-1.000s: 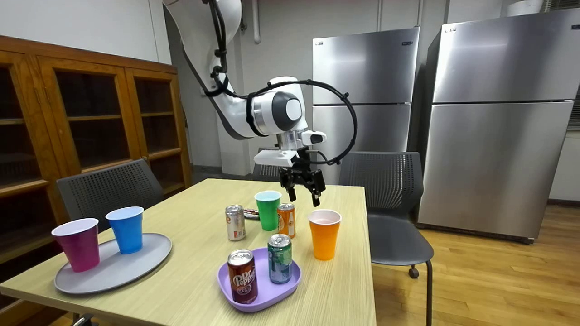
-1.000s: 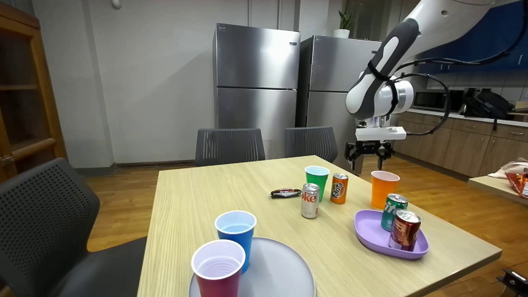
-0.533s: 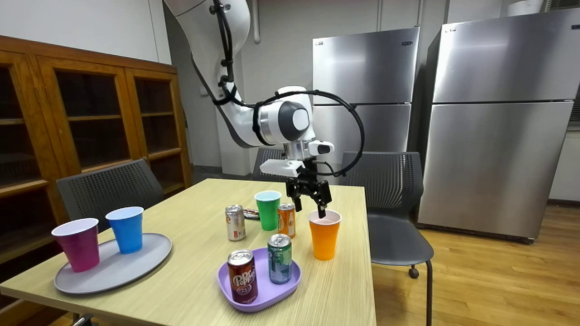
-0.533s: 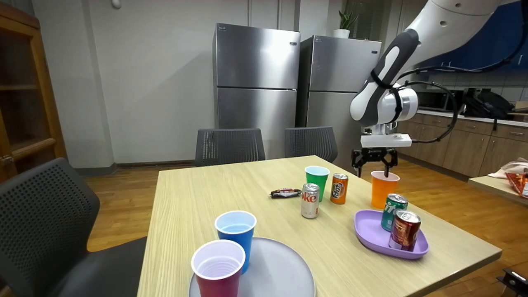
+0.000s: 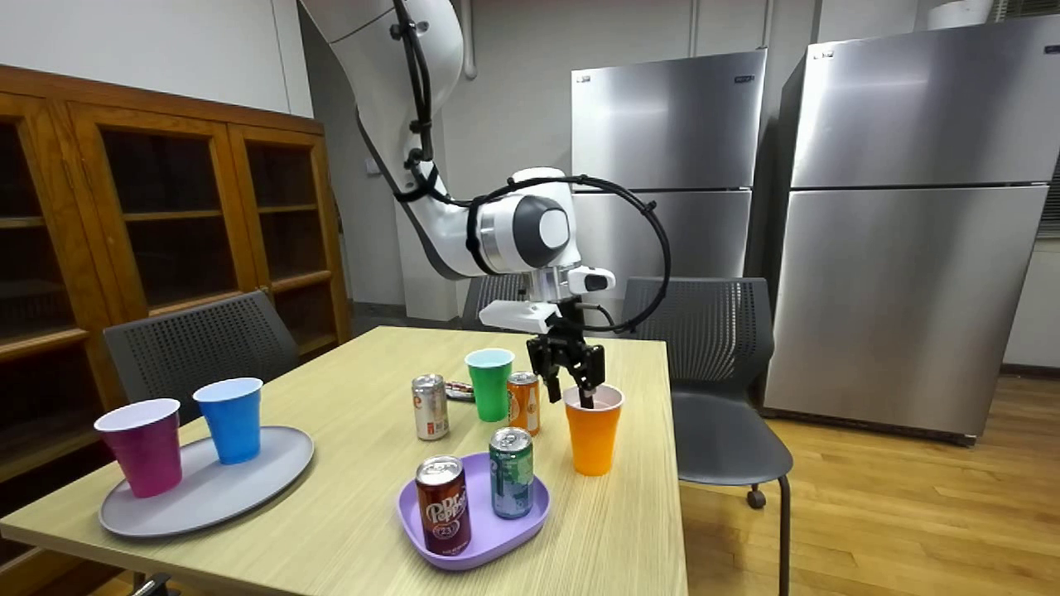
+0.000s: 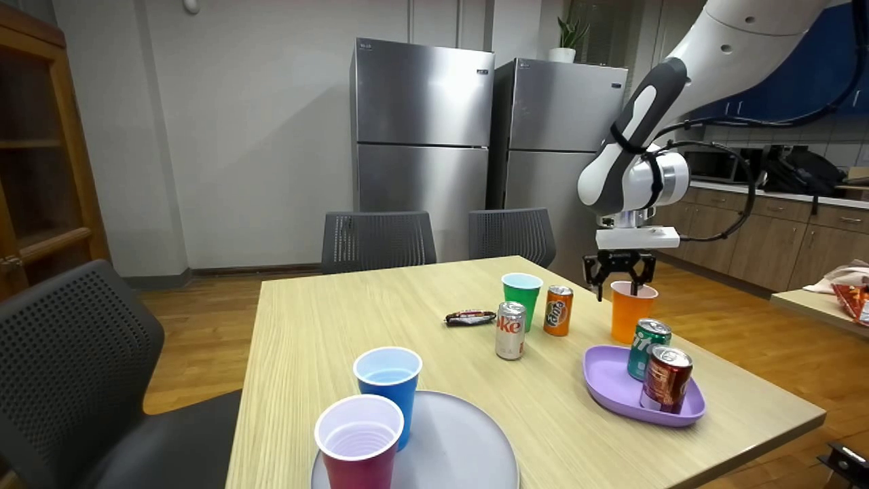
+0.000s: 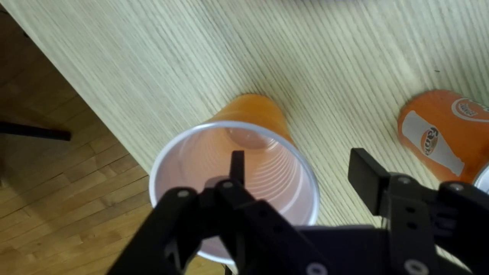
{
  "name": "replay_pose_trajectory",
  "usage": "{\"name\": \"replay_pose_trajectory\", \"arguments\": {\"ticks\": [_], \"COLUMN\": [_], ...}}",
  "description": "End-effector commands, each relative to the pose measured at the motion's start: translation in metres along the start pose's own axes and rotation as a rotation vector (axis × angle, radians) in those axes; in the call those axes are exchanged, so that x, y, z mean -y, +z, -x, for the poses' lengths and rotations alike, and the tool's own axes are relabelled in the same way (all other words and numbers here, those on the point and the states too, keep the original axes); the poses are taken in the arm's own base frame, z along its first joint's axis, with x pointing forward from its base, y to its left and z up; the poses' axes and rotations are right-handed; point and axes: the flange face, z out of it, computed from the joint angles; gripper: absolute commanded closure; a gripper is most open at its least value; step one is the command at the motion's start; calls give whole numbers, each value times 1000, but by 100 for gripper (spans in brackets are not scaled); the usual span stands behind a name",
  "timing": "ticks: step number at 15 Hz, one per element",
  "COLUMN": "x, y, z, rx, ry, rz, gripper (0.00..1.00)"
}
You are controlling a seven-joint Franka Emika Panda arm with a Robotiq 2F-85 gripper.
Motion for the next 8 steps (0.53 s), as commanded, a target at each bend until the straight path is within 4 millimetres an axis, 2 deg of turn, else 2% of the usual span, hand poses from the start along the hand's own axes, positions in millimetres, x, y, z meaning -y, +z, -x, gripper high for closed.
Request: {"name": "replay_pose_trajectory", "arguments": {"ticks": [1, 6, 8], "x": [-2, 0, 2], "y": [-4, -10, -11], "z": [-7, -8, -7], "rx": [-6, -13, -11], "ry": [28, 13, 6], "rz": [2, 9, 11], "gripper": [58, 95, 100]}}
